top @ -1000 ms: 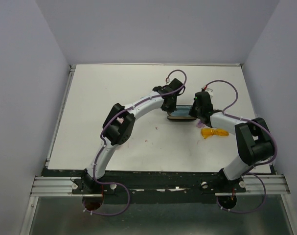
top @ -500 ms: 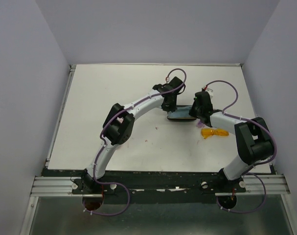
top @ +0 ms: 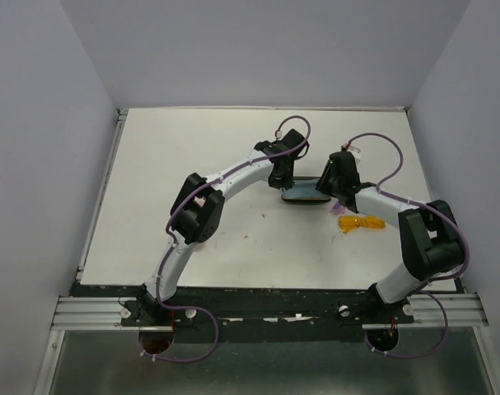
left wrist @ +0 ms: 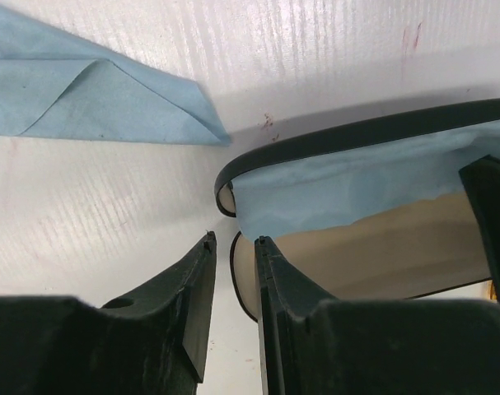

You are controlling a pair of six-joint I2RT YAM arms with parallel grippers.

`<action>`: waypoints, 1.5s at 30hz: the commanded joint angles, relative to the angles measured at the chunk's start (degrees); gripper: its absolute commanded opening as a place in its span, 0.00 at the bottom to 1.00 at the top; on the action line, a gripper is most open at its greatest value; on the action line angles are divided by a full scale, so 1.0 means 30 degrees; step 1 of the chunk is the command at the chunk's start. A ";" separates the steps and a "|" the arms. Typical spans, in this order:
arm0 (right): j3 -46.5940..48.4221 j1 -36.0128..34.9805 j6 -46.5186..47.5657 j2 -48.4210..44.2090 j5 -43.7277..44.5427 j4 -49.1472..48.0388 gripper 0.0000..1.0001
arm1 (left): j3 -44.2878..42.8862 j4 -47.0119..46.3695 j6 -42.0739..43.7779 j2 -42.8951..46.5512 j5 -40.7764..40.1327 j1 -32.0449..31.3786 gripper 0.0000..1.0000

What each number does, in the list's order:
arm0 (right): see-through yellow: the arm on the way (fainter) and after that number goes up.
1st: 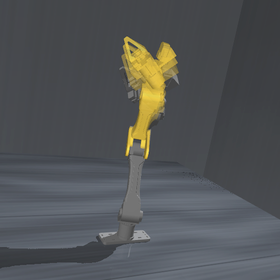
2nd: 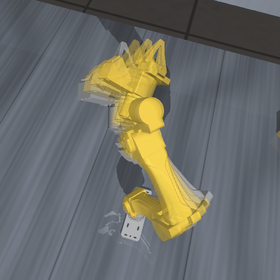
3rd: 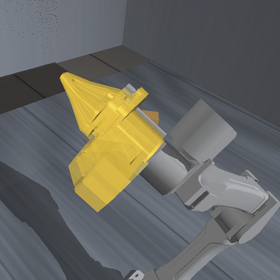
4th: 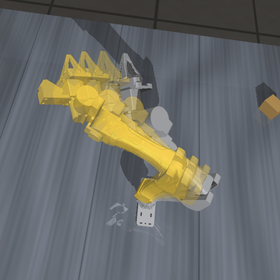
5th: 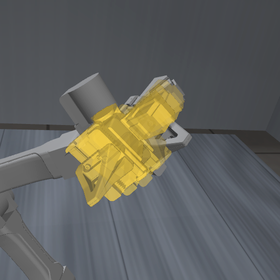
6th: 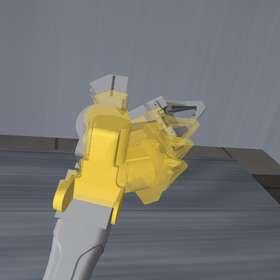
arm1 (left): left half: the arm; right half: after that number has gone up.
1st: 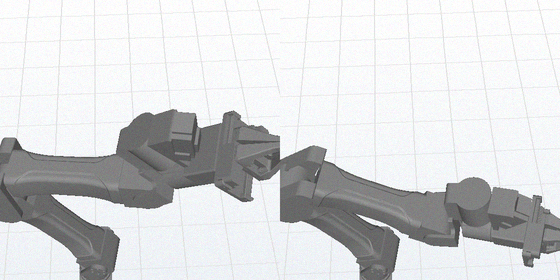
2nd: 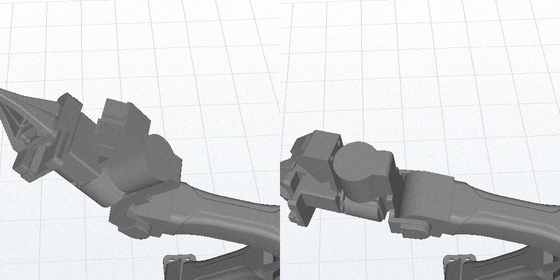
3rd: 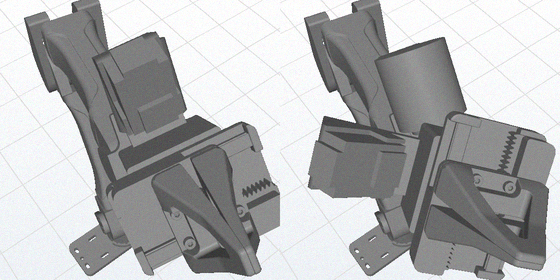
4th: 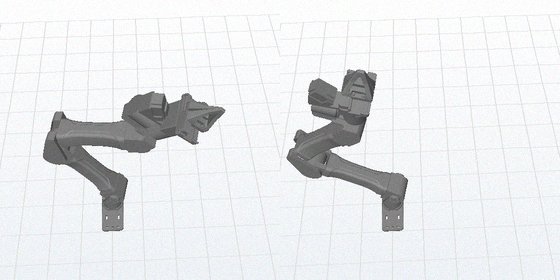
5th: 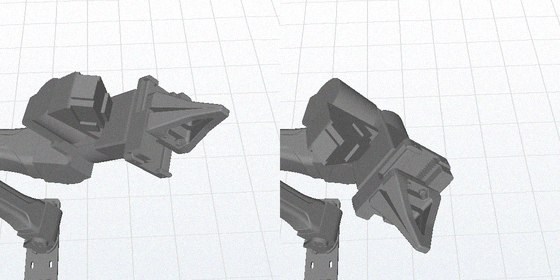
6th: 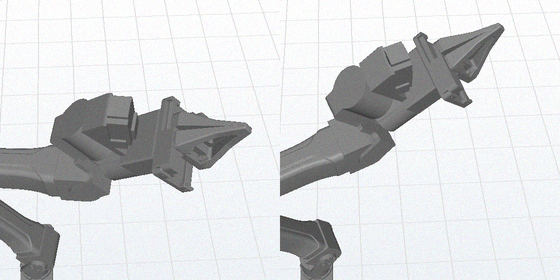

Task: Organize the sunglasses
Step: Place the folded cleaning cloth in the sunglasses case, then adjust the folded cleaning cloth at the center of the board.

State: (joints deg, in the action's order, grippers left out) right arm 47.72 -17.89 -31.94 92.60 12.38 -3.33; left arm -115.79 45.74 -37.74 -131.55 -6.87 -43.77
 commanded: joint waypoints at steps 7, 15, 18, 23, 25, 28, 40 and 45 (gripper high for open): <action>0.0089 0.0133 0.0860 -0.2183 -0.1104 0.1551 0.41 | 0.4370 -0.2964 0.0127 0.4206 0.2259 0.1345 0.36; 0.0614 0.0046 0.1244 -0.0371 -0.5384 -0.0088 0.32 | 0.8561 -0.4784 0.0098 0.7342 0.3200 0.1844 0.41; 0.1024 0.0045 0.1127 0.0654 -0.5971 -0.0733 0.32 | 0.9589 -0.5166 0.0010 0.7930 0.3491 0.2137 0.42; 0.1494 -0.0101 0.0630 0.2032 -0.6675 -0.2225 0.30 | 1.0528 -0.5606 -0.0048 0.8252 0.3844 0.2490 0.43; 0.1698 -0.0130 0.0396 0.2472 -0.6647 -0.2608 0.29 | 1.0763 -0.5665 -0.0077 0.8253 0.3844 0.2548 0.42; 0.2020 -0.0101 0.0189 0.3000 -0.6384 -0.2961 0.29 | 1.0881 -0.5636 -0.0048 0.8194 0.3786 0.2577 0.42; 0.1202 -0.0101 -0.1393 0.3002 -0.5445 -0.5070 0.29 | 1.1027 -0.5636 -0.0019 0.8165 0.3961 0.2724 0.42; 0.0792 -0.0101 -0.1131 0.2066 -0.5651 -0.4312 0.29 | 1.1115 -0.5636 -0.0077 0.8253 0.3961 0.2695 0.42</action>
State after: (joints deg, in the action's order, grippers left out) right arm 51.79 -18.00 -35.07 101.43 -4.97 -16.05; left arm -83.44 29.47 -37.74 -108.53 3.75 -35.83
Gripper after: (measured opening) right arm 0.289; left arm 0.421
